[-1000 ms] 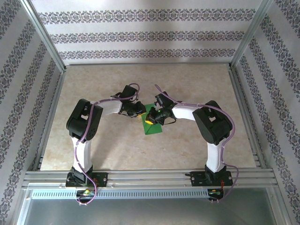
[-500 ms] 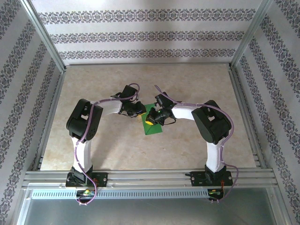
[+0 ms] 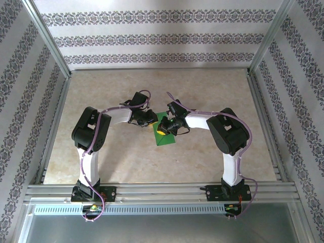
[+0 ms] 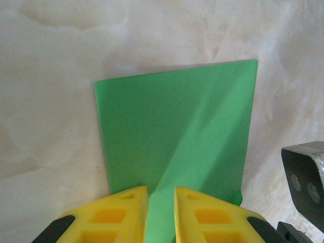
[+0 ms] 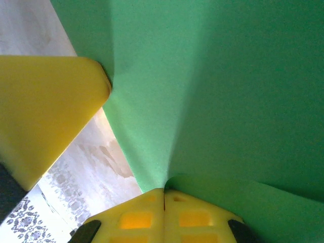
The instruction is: Fold a paper plane with a square sheet of paper (pick it up from the middle)
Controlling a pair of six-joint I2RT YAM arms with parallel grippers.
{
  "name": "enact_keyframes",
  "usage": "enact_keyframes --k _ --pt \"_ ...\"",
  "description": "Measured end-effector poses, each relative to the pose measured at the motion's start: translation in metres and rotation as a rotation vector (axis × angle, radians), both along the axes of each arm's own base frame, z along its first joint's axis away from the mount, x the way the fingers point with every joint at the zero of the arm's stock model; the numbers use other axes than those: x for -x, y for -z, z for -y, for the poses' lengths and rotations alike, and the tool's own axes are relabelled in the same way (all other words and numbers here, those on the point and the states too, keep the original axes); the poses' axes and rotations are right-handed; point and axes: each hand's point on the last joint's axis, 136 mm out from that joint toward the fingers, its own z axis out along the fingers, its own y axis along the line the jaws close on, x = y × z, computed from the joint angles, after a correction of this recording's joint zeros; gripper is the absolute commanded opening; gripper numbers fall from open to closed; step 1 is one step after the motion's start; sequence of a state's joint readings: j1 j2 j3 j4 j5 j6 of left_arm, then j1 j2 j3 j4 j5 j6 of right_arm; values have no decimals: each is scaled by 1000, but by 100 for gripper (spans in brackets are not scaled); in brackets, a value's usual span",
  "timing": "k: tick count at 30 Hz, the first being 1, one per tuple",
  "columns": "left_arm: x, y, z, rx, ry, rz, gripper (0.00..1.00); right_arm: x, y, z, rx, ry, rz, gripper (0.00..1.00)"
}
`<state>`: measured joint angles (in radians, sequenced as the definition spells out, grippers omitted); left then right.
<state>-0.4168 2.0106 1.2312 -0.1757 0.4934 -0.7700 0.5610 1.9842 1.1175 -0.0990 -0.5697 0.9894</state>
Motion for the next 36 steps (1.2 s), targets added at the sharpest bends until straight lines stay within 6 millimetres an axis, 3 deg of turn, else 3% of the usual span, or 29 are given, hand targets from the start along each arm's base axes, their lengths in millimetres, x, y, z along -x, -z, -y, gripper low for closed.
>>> enact_keyframes --k 36 --pt "0 0 -1 -4 -2 1 20 -5 -2 -2 -13 20 8 1"
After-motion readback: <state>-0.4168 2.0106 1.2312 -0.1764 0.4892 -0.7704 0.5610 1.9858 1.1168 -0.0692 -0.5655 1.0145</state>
